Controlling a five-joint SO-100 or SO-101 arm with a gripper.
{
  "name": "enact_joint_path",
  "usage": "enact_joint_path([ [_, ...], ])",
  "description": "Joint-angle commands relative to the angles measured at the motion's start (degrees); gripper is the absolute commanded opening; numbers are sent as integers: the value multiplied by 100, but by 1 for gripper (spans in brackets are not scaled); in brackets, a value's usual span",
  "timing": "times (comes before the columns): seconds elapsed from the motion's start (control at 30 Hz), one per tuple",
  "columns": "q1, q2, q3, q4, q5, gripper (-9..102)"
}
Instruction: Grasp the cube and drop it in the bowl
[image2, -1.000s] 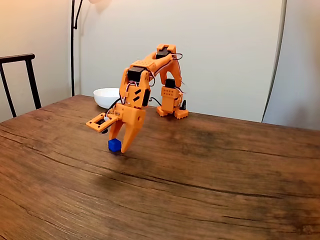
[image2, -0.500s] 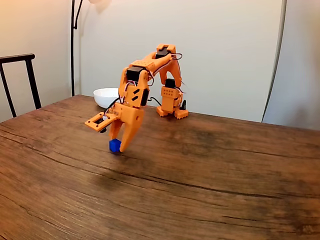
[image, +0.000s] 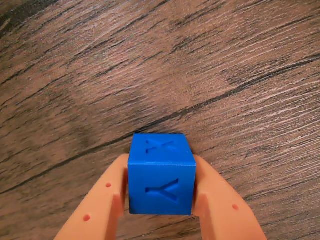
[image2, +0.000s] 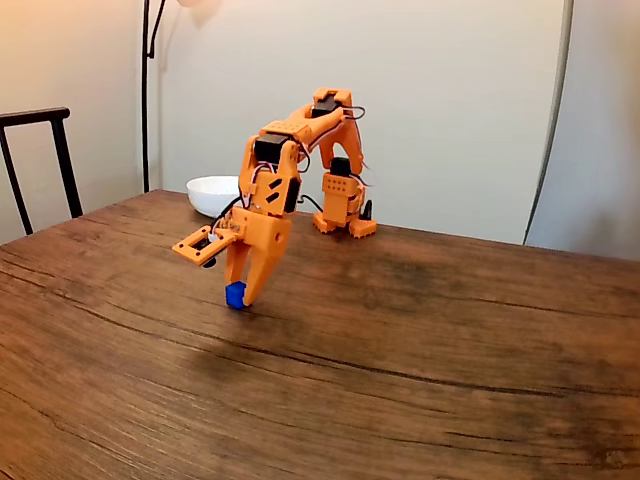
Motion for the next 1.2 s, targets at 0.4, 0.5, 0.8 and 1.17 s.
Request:
enact_joint_path([
  [0.4, 44, 9, -1925, 1951, 571, 5],
  [0.5, 53, 9, -2268, 2188, 668, 5],
  [0.8, 246, 18, -3551, 3841, 747, 5],
  [1.17, 773, 308, -4544, 4764, 1547, 5],
])
